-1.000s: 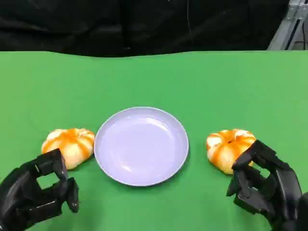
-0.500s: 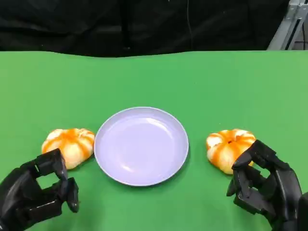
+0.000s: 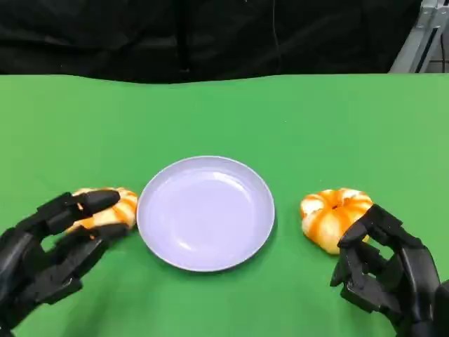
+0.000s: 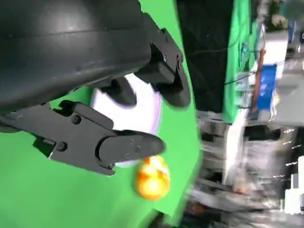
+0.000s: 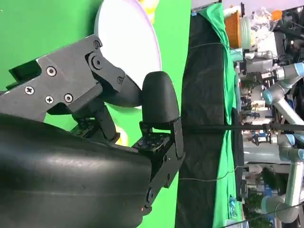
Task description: Grasp the bread from the table and place it into the plate.
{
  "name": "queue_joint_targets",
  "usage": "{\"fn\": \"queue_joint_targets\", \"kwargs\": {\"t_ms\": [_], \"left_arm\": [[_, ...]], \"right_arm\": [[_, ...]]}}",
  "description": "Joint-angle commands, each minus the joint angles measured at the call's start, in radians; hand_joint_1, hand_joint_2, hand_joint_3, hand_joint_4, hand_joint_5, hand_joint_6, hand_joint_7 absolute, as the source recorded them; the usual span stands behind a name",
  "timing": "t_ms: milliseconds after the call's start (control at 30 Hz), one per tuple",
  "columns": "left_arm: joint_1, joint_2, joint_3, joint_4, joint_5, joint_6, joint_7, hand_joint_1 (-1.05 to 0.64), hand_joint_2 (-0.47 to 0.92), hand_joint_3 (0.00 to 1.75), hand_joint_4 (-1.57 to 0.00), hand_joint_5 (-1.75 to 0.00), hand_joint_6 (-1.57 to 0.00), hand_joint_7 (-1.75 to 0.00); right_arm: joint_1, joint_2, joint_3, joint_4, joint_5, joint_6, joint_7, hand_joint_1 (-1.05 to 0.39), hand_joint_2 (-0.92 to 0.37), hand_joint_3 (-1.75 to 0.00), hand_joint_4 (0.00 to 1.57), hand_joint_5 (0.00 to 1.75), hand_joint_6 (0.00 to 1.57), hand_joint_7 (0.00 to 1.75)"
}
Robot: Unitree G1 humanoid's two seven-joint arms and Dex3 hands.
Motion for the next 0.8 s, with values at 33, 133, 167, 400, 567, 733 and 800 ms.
{"fn": "queue_joint_targets", "kwargs": {"t_ms": [33,133,167,400,567,733,800], "left_arm": [[-0.024,0.089,-0.038,0.027,0.222,-0.16,0.064,-0.85,0.92,0.37,-0.06,-0.12,-0.26,0.0],[-0.067,0.133,-0.071,0.054,0.398,-0.248,0.152,-0.88,0.92,0.38,-0.03,-0.09,-0.25,-0.01],[-0.079,0.14,-0.08,0.064,0.438,-0.265,0.177,-0.9,0.92,0.36,-0.02,-0.08,-0.27,-0.01],[-0.207,0.216,-0.196,0.167,0.799,-0.294,0.406,-0.94,0.92,0.2,-0.1,-0.09,-0.37,-0.03],[-0.309,0.248,-0.289,0.284,0.955,-0.3,0.51,-0.93,0.91,0.05,-0.17,-0.07,-0.43,-0.02],[-0.357,0.259,-0.335,0.354,0.992,-0.314,0.561,-0.92,0.91,0.02,-0.2,-0.05,-0.45,-0.01],[-0.398,0.256,-0.374,0.423,1.026,-0.322,0.593,-0.92,0.91,0.01,-0.21,-0.05,-0.46,-0.01]], "right_arm": [[0.004,-0.018,-0.01,-0.02,0.007,0.005,0.004,-0.16,-0.6,-1.11,0.84,1.75,0.64,1.58],[0.001,-0.017,-0.011,-0.015,0.009,0.003,0.004,-0.15,-0.6,-1.11,0.84,1.75,0.65,1.58],[0.0,-0.016,-0.012,-0.014,0.009,0.004,0.003,-0.15,-0.6,-1.11,0.84,1.75,0.65,1.58],[-0.005,-0.017,-0.01,-0.005,0.001,-0.005,0.001,-0.15,-0.61,-1.11,0.83,1.75,0.64,1.59],[-0.004,-0.011,-0.006,-0.01,-0.001,-0.002,-0.007,-0.15,-0.61,-1.11,0.85,1.75,0.65,1.59],[-0.004,-0.012,-0.004,-0.012,-0.002,0.001,-0.01,-0.15,-0.61,-1.11,0.84,1.75,0.65,1.59],[-0.003,-0.009,-0.002,-0.013,-0.004,-0.002,-0.013,-0.15,-0.61,-1.11,0.84,1.75,0.65,1.59]]}}
